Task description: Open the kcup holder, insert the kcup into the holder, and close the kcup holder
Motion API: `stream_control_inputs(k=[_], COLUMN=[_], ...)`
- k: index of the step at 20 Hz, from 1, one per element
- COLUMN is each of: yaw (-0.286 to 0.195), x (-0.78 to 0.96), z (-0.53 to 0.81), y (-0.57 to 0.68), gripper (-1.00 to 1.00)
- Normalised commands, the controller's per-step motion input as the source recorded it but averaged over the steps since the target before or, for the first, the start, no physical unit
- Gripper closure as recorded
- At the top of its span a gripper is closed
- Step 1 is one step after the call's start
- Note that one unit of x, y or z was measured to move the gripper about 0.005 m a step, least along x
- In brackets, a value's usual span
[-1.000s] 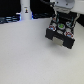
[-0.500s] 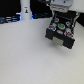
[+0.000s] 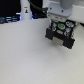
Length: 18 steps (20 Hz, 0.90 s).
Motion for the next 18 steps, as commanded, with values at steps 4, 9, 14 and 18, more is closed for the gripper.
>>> stream_control_inputs(k=[4,9,14,18], yaw=[0.127,0.168,0.152,0.212], x=[0.29,0.00,-0.07,-0.27], z=[-0.27,-0.25,-0.20,-0.09], y=[0.08,0.21,0.17,0.19], gripper=[-1.00,-1.00,-1.00,-1.00])
